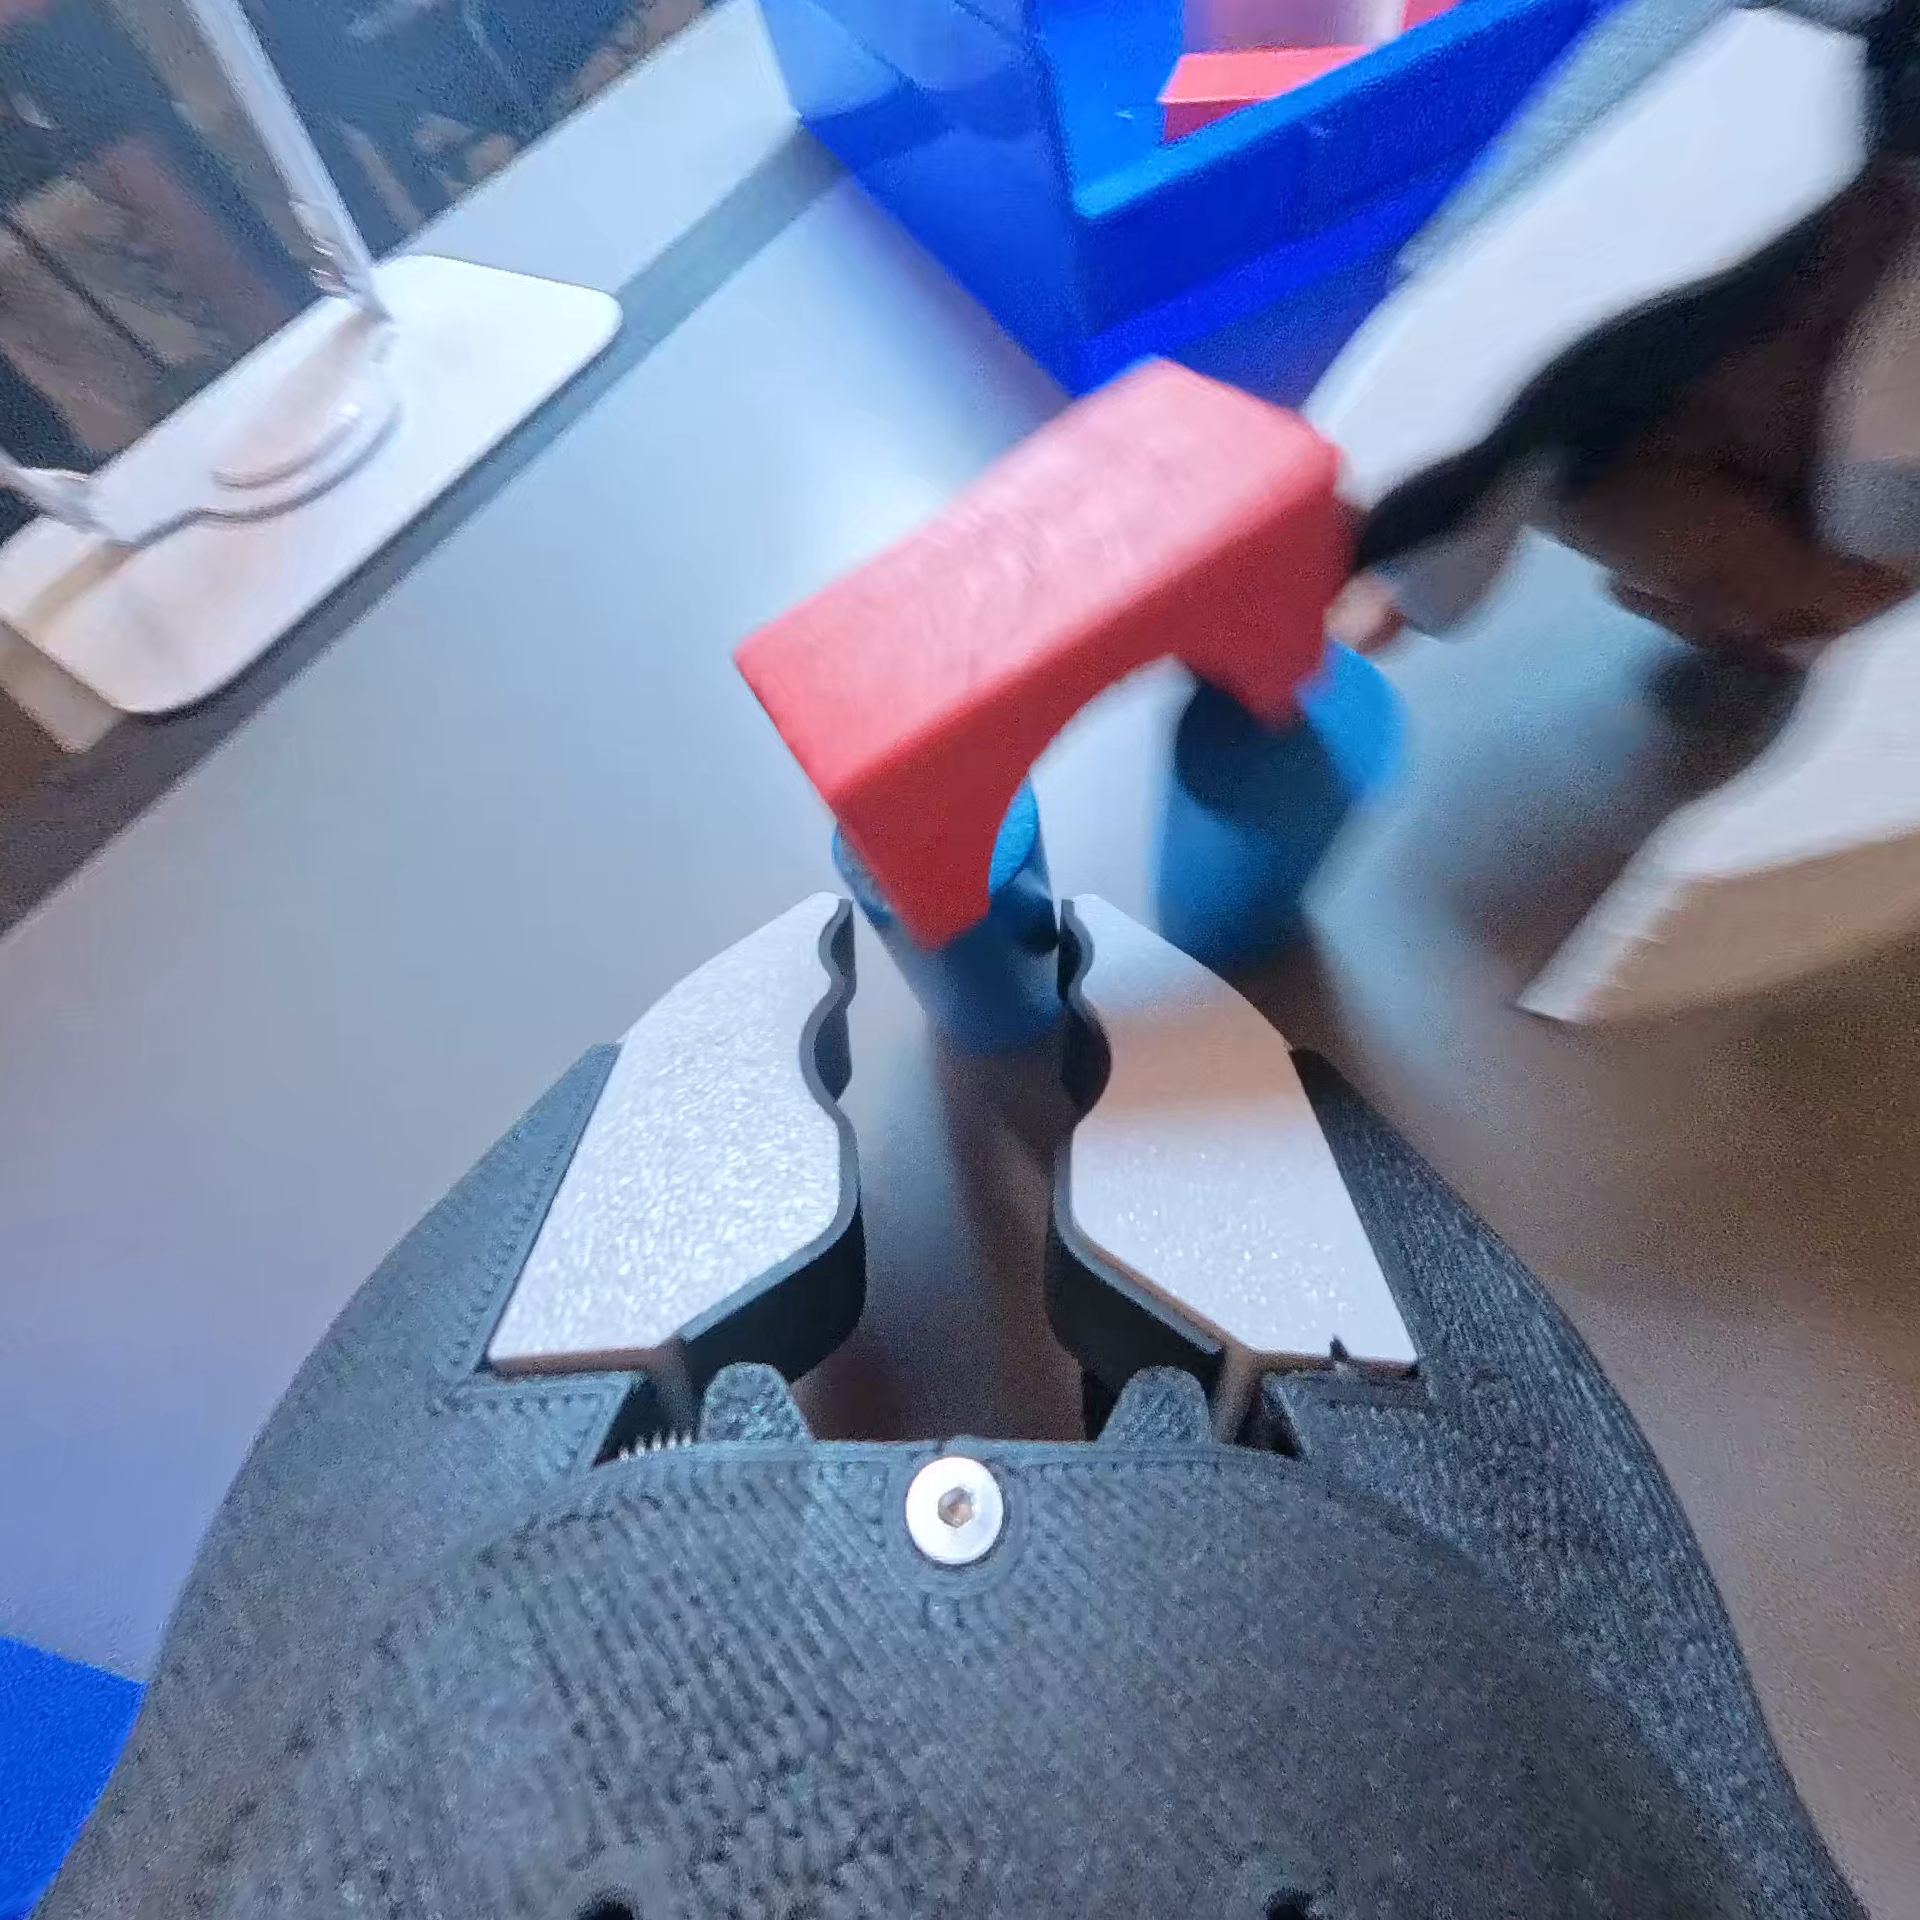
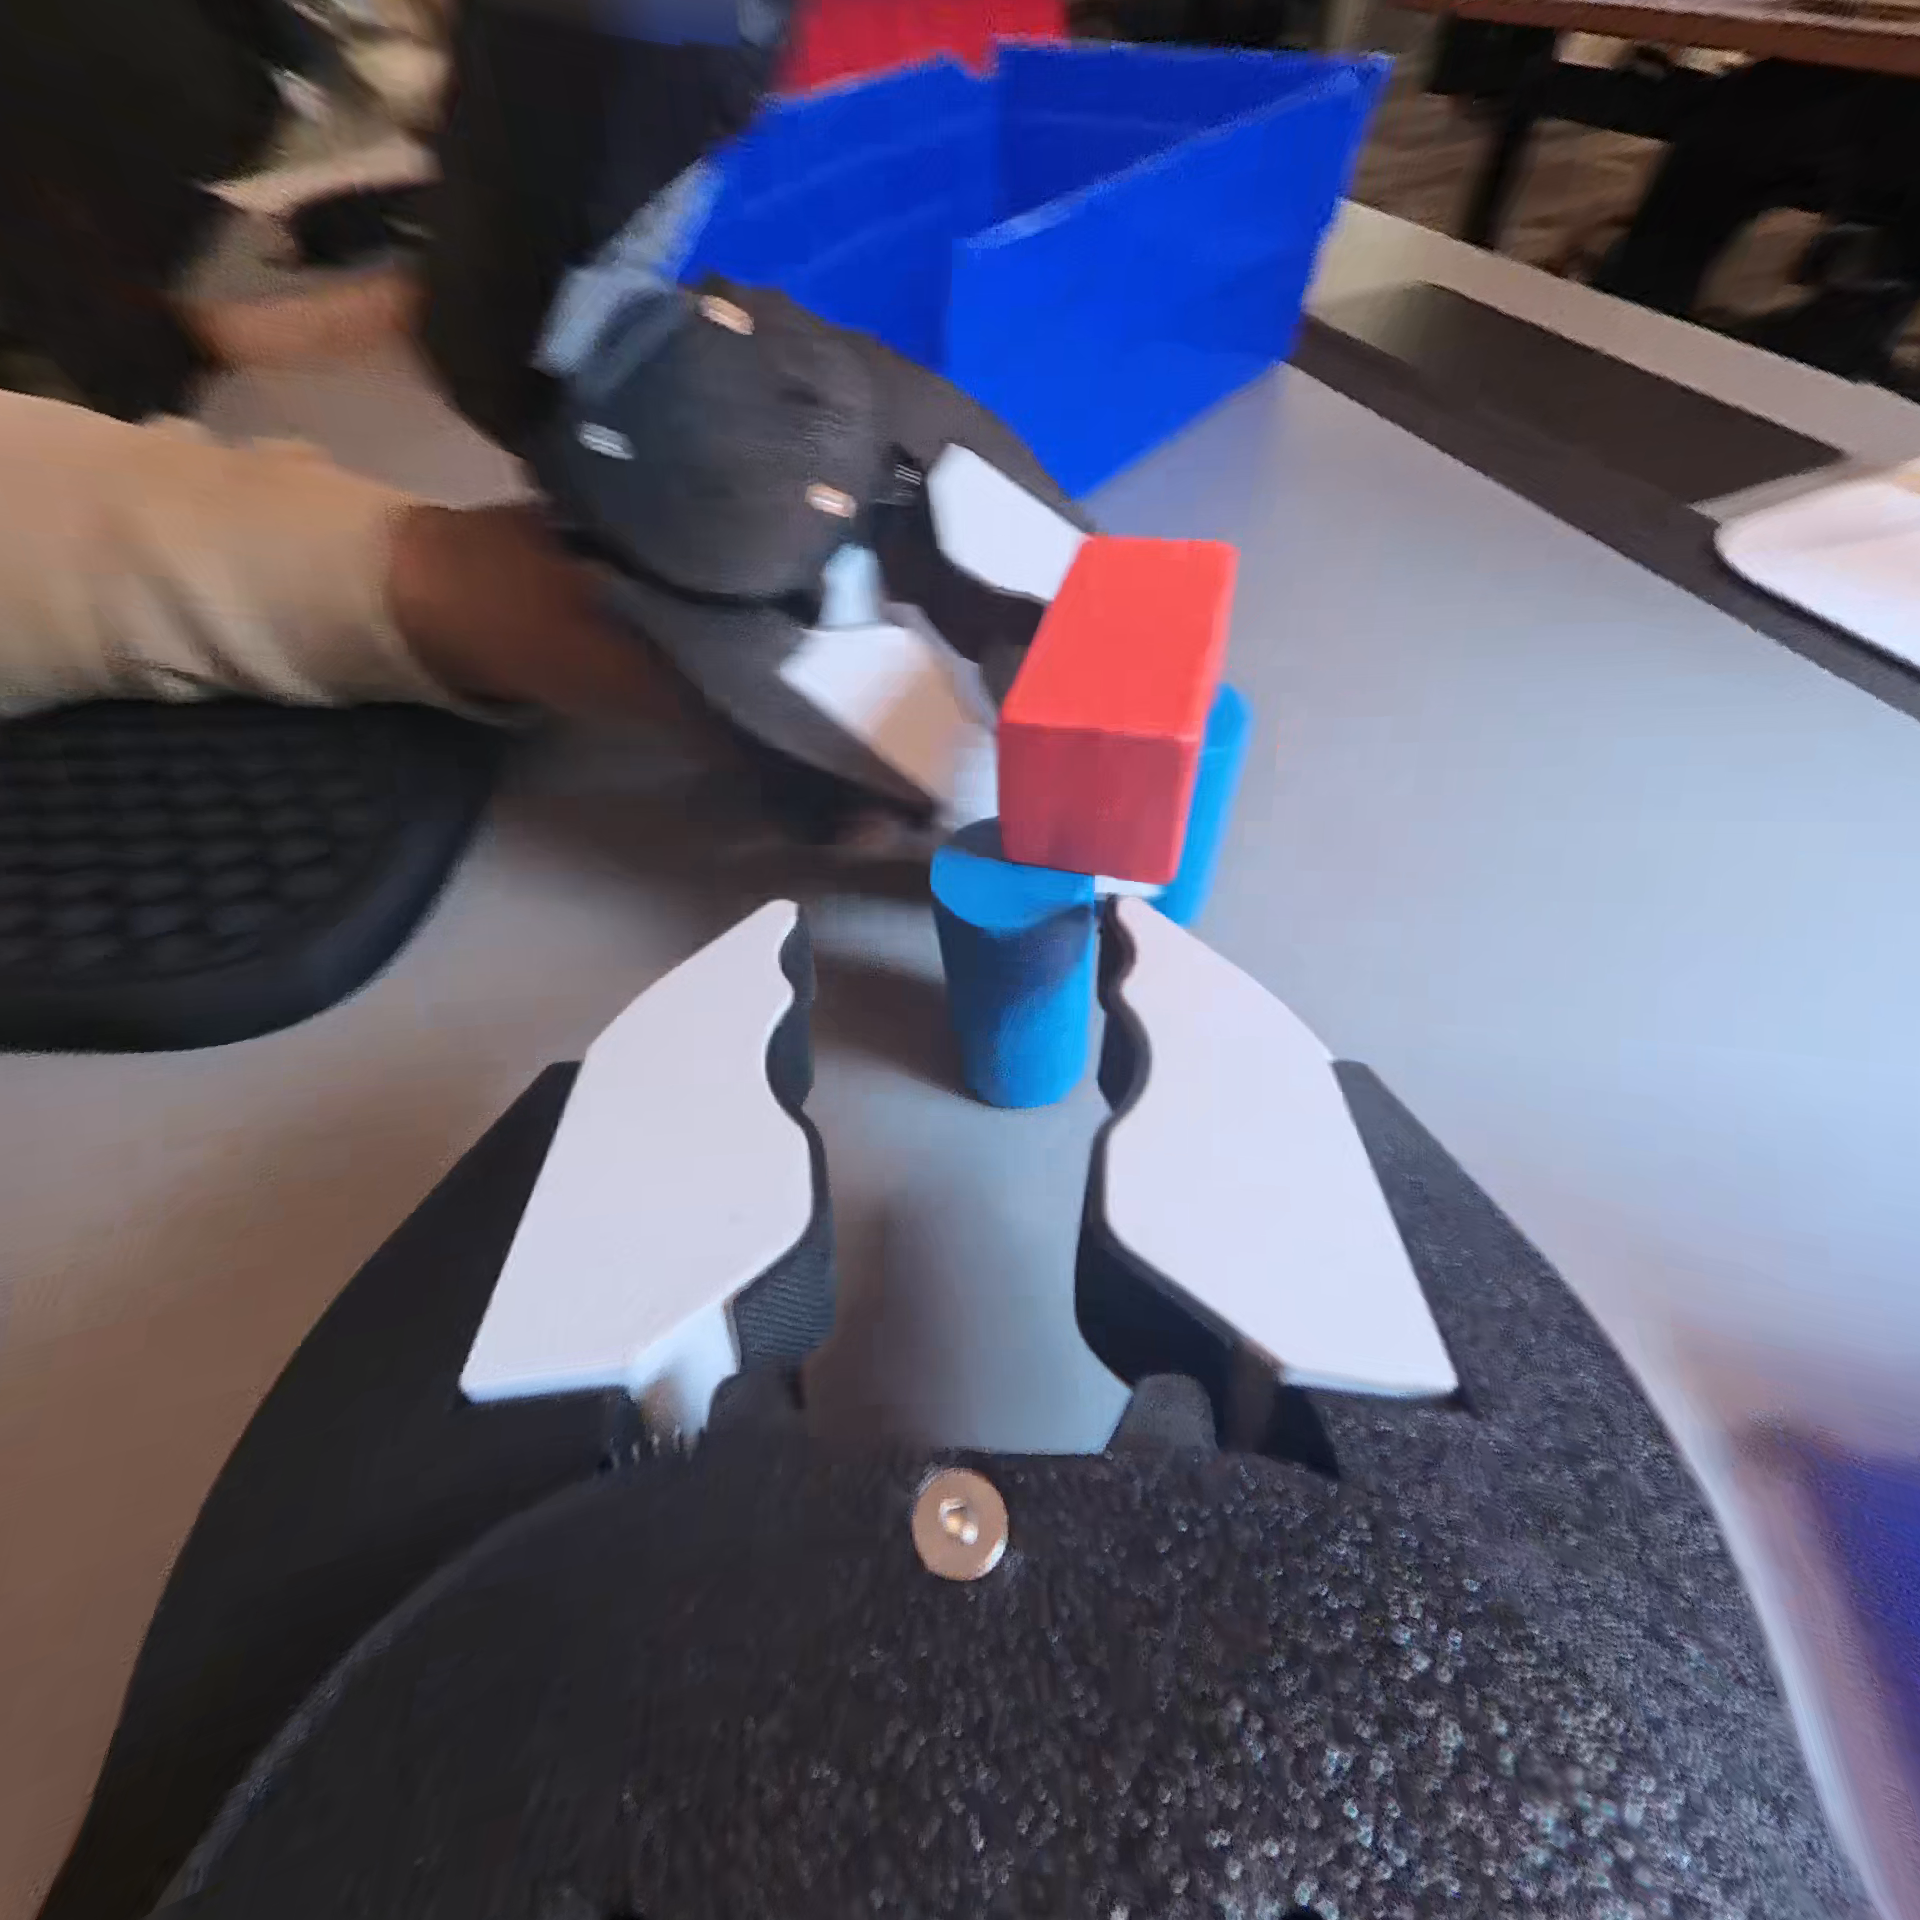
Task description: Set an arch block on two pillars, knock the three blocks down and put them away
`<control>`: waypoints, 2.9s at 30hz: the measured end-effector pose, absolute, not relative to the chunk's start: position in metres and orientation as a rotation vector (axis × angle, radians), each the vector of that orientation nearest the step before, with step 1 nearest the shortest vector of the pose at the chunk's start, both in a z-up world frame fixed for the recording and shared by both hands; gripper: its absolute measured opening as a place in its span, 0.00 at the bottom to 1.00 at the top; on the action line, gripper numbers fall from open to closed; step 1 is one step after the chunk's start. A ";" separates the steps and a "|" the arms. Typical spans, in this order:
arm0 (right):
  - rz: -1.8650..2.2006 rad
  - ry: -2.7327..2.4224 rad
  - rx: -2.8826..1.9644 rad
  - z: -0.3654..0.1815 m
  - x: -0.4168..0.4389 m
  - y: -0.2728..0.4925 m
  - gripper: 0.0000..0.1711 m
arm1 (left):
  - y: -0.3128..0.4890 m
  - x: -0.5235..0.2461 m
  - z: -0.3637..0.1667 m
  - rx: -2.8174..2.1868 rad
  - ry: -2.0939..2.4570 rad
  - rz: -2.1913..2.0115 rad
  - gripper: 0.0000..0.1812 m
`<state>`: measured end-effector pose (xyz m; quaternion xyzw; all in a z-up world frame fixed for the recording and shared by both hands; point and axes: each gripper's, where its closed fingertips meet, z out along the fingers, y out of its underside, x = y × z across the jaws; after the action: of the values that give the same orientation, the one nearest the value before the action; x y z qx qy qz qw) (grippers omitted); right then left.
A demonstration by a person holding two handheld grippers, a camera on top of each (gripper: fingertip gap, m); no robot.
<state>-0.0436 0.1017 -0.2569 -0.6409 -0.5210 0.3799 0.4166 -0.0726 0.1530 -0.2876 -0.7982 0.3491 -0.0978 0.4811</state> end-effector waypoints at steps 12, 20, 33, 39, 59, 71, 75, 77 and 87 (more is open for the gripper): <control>1.231 -1.647 -1.401 -0.256 -0.042 0.023 0.22 | 0.182 -0.110 -0.255 -1.862 0.569 -0.108 0.25; 1.233 -1.645 -1.416 -0.257 -0.042 0.024 0.21 | 0.182 -0.110 -0.258 -1.875 0.576 -0.098 0.25; 1.221 -1.637 -1.418 -0.256 -0.040 0.027 0.20 | 0.152 -0.063 -0.245 -1.681 0.845 -0.235 0.18; 1.216 -1.635 -1.422 -0.257 -0.040 0.027 0.20 | 0.153 -0.069 -0.242 -1.689 0.806 -0.255 0.18; 1.316 -1.386 -1.361 -0.208 -0.007 0.060 0.19 | 0.074 -0.021 -0.238 -1.395 1.200 -0.189 0.21; 0.862 -1.642 -1.399 -0.264 -0.035 0.043 0.30 | 0.113 -0.066 -0.254 -1.586 1.110 0.152 0.19; 0.844 -1.629 -1.416 -0.266 -0.033 0.050 0.30 | 0.114 -0.069 -0.250 -1.579 1.093 0.149 0.19; 0.840 -1.623 -1.418 -0.265 -0.033 0.051 0.30 | 0.114 -0.068 -0.250 -1.578 1.094 0.145 0.19; 0.625 -1.543 -1.503 -0.266 -0.016 0.091 0.31 | 0.114 -0.068 -0.251 -1.585 1.098 0.147 0.20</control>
<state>-0.0159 0.0911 -0.2660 -0.6037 -0.6196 0.2511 0.4342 -0.0683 0.1138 -0.2511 -0.6747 0.4674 0.0626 0.5678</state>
